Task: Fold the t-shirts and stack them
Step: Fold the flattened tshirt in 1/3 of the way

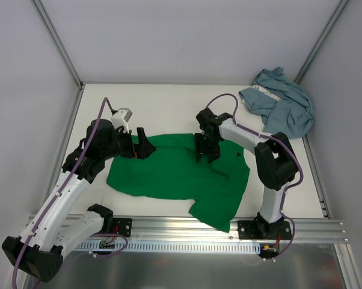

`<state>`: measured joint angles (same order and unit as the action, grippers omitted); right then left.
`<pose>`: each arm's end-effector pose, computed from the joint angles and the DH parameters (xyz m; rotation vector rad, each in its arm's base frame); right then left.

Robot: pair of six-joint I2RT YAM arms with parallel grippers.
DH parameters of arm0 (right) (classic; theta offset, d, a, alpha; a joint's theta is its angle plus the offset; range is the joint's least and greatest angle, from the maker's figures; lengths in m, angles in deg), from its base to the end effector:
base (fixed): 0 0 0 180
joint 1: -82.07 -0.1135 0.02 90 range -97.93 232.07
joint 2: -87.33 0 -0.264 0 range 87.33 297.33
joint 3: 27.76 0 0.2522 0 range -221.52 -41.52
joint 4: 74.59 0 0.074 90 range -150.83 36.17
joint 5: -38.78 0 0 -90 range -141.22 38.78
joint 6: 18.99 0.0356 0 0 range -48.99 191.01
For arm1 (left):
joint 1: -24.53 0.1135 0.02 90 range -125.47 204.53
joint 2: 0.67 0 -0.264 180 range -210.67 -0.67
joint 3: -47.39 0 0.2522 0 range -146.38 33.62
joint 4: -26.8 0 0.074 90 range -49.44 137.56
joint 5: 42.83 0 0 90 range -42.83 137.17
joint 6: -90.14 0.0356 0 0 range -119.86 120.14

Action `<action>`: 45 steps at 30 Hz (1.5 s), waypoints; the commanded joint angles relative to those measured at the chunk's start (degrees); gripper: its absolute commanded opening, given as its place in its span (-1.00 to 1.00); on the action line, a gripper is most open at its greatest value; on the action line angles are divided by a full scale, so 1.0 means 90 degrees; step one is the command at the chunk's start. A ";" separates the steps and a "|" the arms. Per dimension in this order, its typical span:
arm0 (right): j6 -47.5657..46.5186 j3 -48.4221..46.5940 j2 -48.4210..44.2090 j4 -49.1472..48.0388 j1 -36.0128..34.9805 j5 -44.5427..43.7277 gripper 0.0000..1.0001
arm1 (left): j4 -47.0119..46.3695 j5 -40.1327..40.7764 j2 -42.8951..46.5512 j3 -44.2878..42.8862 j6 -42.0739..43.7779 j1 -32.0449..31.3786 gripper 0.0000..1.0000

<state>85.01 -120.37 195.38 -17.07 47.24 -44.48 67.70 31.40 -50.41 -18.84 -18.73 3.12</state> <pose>0.3070 0.2187 0.1928 -0.5495 2.8480 0.3351 0.1732 -0.0783 0.3418 0.2279 2.0414 -0.7199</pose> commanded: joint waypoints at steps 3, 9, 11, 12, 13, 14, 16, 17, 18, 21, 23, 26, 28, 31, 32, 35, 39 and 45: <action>0.0134 -0.0554 0.0308 0.0058 -0.0075 -0.0300 0.12 | -0.0212 -0.0220 0.0174 0.0117 -0.0032 -0.0043 0.97; 0.0134 -0.0868 0.0641 0.0127 -0.0085 -0.0485 0.07 | -0.0232 -0.0260 0.0272 0.0214 -0.0012 -0.0033 0.97; 0.0144 -0.0946 0.0748 0.0127 -0.0085 -0.0524 -0.02 | -0.0222 -0.0250 0.0301 0.0244 -0.0003 -0.0043 0.97; 0.0163 -0.0956 0.0777 0.0127 -0.0085 -0.0544 -0.06 | -0.0212 -0.0250 0.0331 0.0253 0.0007 -0.0043 0.97; 0.0154 -0.0965 0.0836 0.0127 -0.0076 -0.0563 -0.10 | -0.0212 -0.0240 0.0331 0.0263 0.0017 -0.0033 0.97; 0.0163 -0.0975 0.0865 0.0127 -0.0075 -0.0631 -0.13 | -0.0203 -0.0230 0.0341 0.0273 0.0027 -0.0033 0.97; 0.0183 -0.0946 0.0904 0.0117 -0.0085 -0.0671 -0.18 | -0.0183 -0.0221 0.0350 0.0273 0.0046 -0.0033 0.97; 0.0183 -0.0927 0.0934 0.0108 -0.0085 -0.0690 -0.21 | -0.0173 -0.0211 0.0350 0.0263 0.0056 -0.0043 0.97; 0.0192 -0.0917 0.0953 0.0108 -0.0076 -0.0710 -0.24 | -0.0173 -0.0201 0.0350 0.0263 0.0075 -0.0043 0.97; 0.0212 -0.0858 0.0953 0.0059 -0.0085 -0.0710 -0.55 | -0.0183 -0.0191 0.0341 0.0263 0.0085 -0.0043 0.97; 0.0222 -0.0858 0.0953 0.0059 -0.0085 -0.0710 -0.80 | -0.0183 -0.0172 0.0321 0.0263 0.0085 -0.0043 0.97; 0.0203 -0.0839 0.0905 0.0059 -0.0085 -0.0710 -0.99 | -0.0202 -0.0162 0.0282 0.0283 0.0085 -0.0043 0.97; 0.0212 -0.0800 0.0807 0.0078 -0.0085 -0.0710 -0.99 | -0.0222 -0.0191 0.0263 0.0302 0.0066 -0.0033 0.97; 0.0193 -0.0712 0.0583 0.0137 -0.0085 -0.0700 -0.99 | -0.0251 -0.0191 0.0224 0.0302 0.0046 -0.0033 0.97; 0.0193 -0.0673 0.0515 0.0137 -0.0076 -0.0691 -0.99 | -0.0251 -0.0191 0.0214 0.0302 0.0037 -0.0043 0.98; 0.0212 -0.0536 0.0232 0.0186 -0.0085 -0.0555 -0.99 | -0.0261 -0.0201 0.0155 0.0293 0.0046 -0.0033 0.97; 0.0241 -0.0312 -0.0081 0.0127 -0.0105 -0.0330 -0.99 | -0.0310 -0.0220 0.0048 0.0293 -0.0002 -0.0043 0.97; 0.0290 -0.0009 -0.0375 -0.0010 -0.0222 0.0012 -0.99 | -0.0378 -0.0328 -0.0069 0.0302 -0.0100 -0.0043 0.97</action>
<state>86.76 -121.55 195.18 -17.33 46.28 -46.53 66.23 30.61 -50.80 -16.22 -18.77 3.12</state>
